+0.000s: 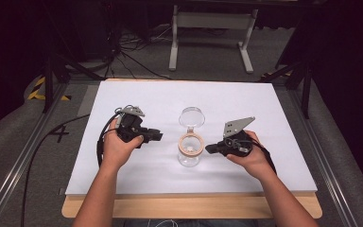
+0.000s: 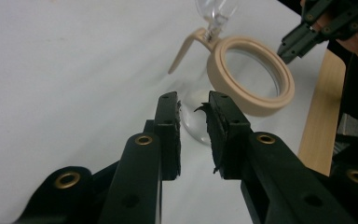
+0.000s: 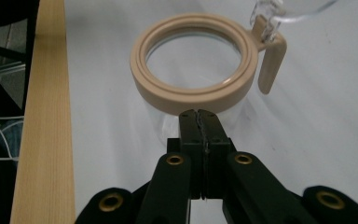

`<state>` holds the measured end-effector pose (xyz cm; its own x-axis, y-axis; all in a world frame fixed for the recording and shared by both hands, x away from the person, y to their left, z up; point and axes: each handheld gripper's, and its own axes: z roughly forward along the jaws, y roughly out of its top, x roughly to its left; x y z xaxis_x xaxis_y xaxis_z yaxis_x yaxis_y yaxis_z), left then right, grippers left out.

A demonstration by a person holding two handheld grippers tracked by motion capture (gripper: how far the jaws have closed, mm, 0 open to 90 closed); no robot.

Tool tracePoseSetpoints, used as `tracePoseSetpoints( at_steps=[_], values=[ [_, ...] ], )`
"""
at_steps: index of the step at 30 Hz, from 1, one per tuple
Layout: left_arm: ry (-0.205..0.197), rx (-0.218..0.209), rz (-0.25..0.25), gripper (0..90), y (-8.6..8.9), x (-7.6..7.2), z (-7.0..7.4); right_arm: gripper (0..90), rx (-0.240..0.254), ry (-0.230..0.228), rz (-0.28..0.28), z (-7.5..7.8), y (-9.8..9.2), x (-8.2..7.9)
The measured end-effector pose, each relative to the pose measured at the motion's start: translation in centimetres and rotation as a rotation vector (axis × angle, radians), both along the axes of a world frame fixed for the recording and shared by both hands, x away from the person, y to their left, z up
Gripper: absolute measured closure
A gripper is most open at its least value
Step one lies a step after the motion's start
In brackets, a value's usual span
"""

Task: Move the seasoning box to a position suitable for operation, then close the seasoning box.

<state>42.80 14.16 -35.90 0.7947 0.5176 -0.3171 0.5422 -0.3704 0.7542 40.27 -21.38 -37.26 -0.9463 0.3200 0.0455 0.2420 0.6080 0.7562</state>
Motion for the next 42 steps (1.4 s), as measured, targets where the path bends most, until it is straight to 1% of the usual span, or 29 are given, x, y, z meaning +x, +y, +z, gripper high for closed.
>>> tracePoseSetpoints(
  at_steps=[2, 3, 5, 6, 7, 9, 10, 11, 12, 14, 15, 16, 17, 18, 19, 21, 22, 23, 24, 25, 27, 28, 30, 33, 34, 36, 39, 40, 42],
  values=[
    [-0.023, -0.015, 0.025, 75.7, 0.0, 0.3, 0.2, 89.9, 0.02, -0.007, -0.011, 0.4, 0.0, -0.2],
    [-0.028, -0.024, 0.032, 76.1, -0.1, 0.4, 0.3, 89.9, 0.027, -0.012, -0.014, 0.6, 0.1, -0.2],
    [-0.017, -0.073, 0.025, 76.5, -0.2, 0.8, 0.5, 89.9, 0.044, -0.019, -0.022, 1.0, 0.2, -0.3],
    [-0.022, -0.079, 0.022, 76.5, -0.3, 1.0, 0.5, 89.9, 0.051, -0.018, -0.026, 1.1, 0.2, -0.3],
    [-0.033, -0.077, 0.027, 76.8, -0.5, 1.2, 0.6, 89.9, 0.058, -0.02, -0.031, 1.2, 0.3, -0.3],
    [-0.037, -0.056, 0.02, 79.3, -1.1, 1.5, 0.8, 89.9, 0.071, -0.017, -0.042, 1.4, 0.5, -0.2],
    [-0.049, -0.045, 0.02, 80.2, -1.3, 1.7, 0.8, 89.9, 0.074, -0.018, -0.047, 1.5, 0.5, -0.2],
    [-0.058, -0.041, 0.025, 81.1, -1.5, 2.0, 0.9, 89.9, 0.08, -0.018, -0.051, 1.6, 0.6, -0.2],
    [-0.059, -0.048, 0.028, 82.4, -1.6, 2.2, 0.9, 89.9, 0.085, -0.019, -0.056, 1.6, 0.7, -0.1],
    [-0.067, -0.08, 0.037, 84.5, -1.9, 2.8, 0.8, 89.9, 0.103, -0.02, -0.063, 1.8, 0.8, 0.0],
    [-0.055, -0.109, 0.039, 85.3, -2.1, 3.2, 0.6, 89.9, 0.118, -0.024, -0.063, 1.9, 0.8, 0.1],
    [-0.045, -0.119, 0.036, 86.1, -2.2, 3.4, 0.5, 89.9, 0.129, -0.027, -0.069, 2.1, 0.9, 0.2],
    [-0.045, -0.119, 0.036, 87.0, -2.2, 3.4, 0.5, 89.9, 0.129, -0.027, -0.069, 2.1, 0.9, 0.2],
    [-0.044, -0.116, 0.045, 87.0, -2.5, 3.8, 0.4, 89.9, 0.134, -0.029, -0.072, 2.1, 0.9, 0.2],
    [-0.05, -0.098, 0.059, 88.5, -2.8, 4.2, 0.5, 89.9, 0.139, -0.031, -0.09, 2.2, 1.0, 0.3],
    [-0.055, -0.1, 0.064, 89.0, -3.0, 4.4, 0.5, 89.9, 0.143, -0.031, -0.095, 2.2, 1.1, 0.5],
    [-0.063, -0.103, 0.059, 89.3, -3.4, 4.7, 0.7, 89.9, 0.155, -0.022, -0.106, 2.2, 1.1, 0.7],
    [-0.063, -0.103, 0.059, 89.3, -3.4, 4.7, 0.7, 89.9, 0.155, -0.022, -0.106, 2.2, 1.1, 0.7],
    [-0.08, -0.095, 0.051, 89.4, -3.9, 4.8, 1.0, 89.9, 0.162, -0.018, -0.114, 2.2, 1.1, 0.8],
    [-0.08, -0.095, 0.051, 89.3, -3.9, 4.8, 1.0, 89.9, 0.167, -0.017, -0.117, 2.2, 1.1, 0.9],
    [-0.093, -0.096, 0.042, 89.4, -4.4, 4.7, 1.3, 89.9, 0.172, -0.011, -0.122, 2.2, 1.1, 1.0],
    [-0.1, -0.089, 0.033, 89.3, -4.6, 4.6, 1.5, 89.9, 0.176, -0.007, -0.128, 2.2, 1.1, 1.1],
    [-0.109, -0.093, 0.023, 89.2, -4.9, 4.6, 1.6, 89.9, 0.182, -0.007, -0.132, 2.2, 1.3, 1.2],
    [-0.107, -0.092, 0.013, 88.4, -5.1, 4.6, 1.8, 89.9, 0.184, -0.002, -0.131, 2.2, 1.6, 1.4],
    [-0.099, -0.085, 0.013, 88.4, -5.2, 4.6, 1.8, 89.9, 0.184, 0.0, -0.131, 2.2, 1.6, 1.4],
    [-0.107, -0.086, 0.009, 88.5, -5.3, 4.6, 1.8, 89.9, 0.185, 0.0, -0.128, 2.2, 1.7, 1.4],
    [-0.105, -0.092, -0.002, 88.6, -5.4, 4.4, 1.8, 89.9, 0.185, 0.0, -0.126, 2.2, 1.8, 1.5],
    [-0.112, -0.083, -0.003, 88.6, -5.5, 4.3, 1.9, 89.9, 0.185, 0.0, -0.128, 2.2, 1.8, 1.5],
    [-0.12, -0.08, -0.012, 88.6, -5.5, 4.1, 2.1, 89.9, 0.185, 0.001, -0.133, 2.2, 1.8, 1.5]
  ],
)
